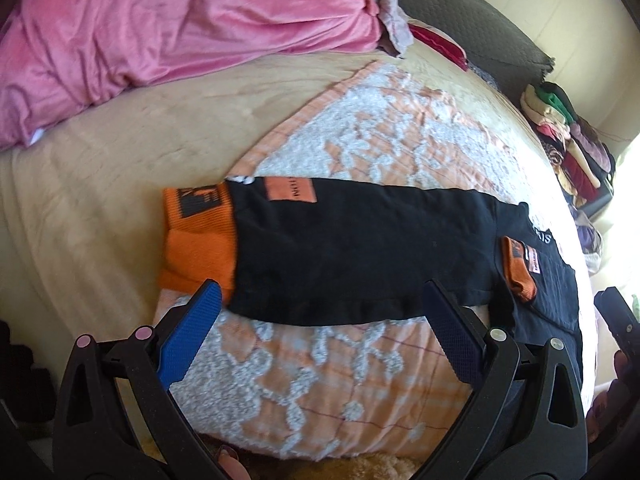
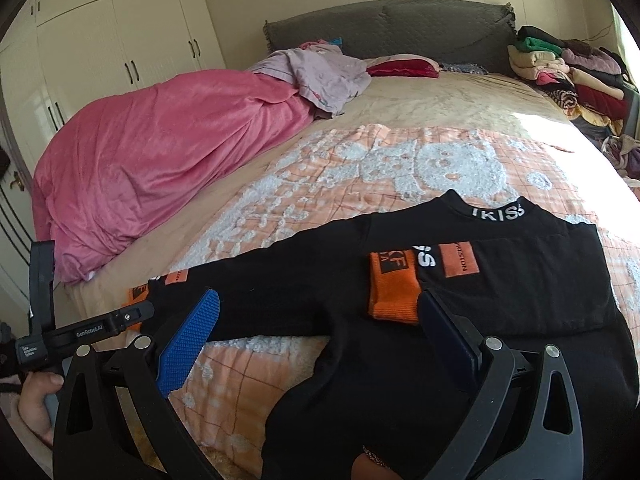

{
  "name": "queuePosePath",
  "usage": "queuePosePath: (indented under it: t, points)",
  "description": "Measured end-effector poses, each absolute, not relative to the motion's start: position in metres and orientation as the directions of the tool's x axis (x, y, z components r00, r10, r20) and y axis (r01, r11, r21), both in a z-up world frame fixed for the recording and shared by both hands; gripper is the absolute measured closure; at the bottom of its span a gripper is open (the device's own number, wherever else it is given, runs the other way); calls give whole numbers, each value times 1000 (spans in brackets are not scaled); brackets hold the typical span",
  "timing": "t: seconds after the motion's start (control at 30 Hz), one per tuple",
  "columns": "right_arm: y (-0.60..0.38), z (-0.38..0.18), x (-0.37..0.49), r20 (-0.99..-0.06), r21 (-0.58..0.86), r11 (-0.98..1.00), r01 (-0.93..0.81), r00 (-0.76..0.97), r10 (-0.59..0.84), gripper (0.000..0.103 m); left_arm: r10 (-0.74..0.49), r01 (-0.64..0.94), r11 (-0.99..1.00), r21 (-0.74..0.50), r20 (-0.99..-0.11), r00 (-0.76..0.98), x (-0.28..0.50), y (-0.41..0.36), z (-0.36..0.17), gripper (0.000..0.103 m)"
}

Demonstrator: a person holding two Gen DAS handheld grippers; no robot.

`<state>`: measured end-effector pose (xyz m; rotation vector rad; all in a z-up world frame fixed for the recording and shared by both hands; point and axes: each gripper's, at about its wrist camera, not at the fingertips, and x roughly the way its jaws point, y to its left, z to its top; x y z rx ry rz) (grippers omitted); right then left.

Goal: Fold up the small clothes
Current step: 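Close the left tool on the orange cuff of that sleeve, then lift the sleeve with the left tool and carry it across the shirt front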

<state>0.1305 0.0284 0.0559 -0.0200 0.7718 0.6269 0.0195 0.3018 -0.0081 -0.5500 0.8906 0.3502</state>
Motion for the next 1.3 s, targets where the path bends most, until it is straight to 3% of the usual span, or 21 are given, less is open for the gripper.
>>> queuePosePath:
  t: [0.27,0.53,0.77,1.1,1.2,1.27,1.3]
  points:
    - [59,40,123,-687,199,787,-583,489,536,5,65,-559,760,-332,-817,573,-4,327,-21,10]
    - [65,32,121,-707,200,784,-587,468,530,5,-12,-575,688,-443,-799,601,-24,347,-43,11]
    - [58,30,124,-709,204,795,-571,474,522,5,-80,-565,620,-544,-760,645,-20,351,-56,34]
    - [34,29,132,-710,213,826,-521,498,498,5,-4,-614,575,-541,-752,659,2,362,-58,39]
    - [27,28,135,-711,219,835,-505,503,491,5,35,-626,599,-500,-764,644,11,359,-54,50]
    - [22,27,138,-712,223,841,-493,506,486,5,54,-626,608,-487,-762,646,15,360,-51,80]
    - [19,27,138,-711,227,844,-486,509,484,5,50,-627,601,-495,-760,648,17,361,-51,86]
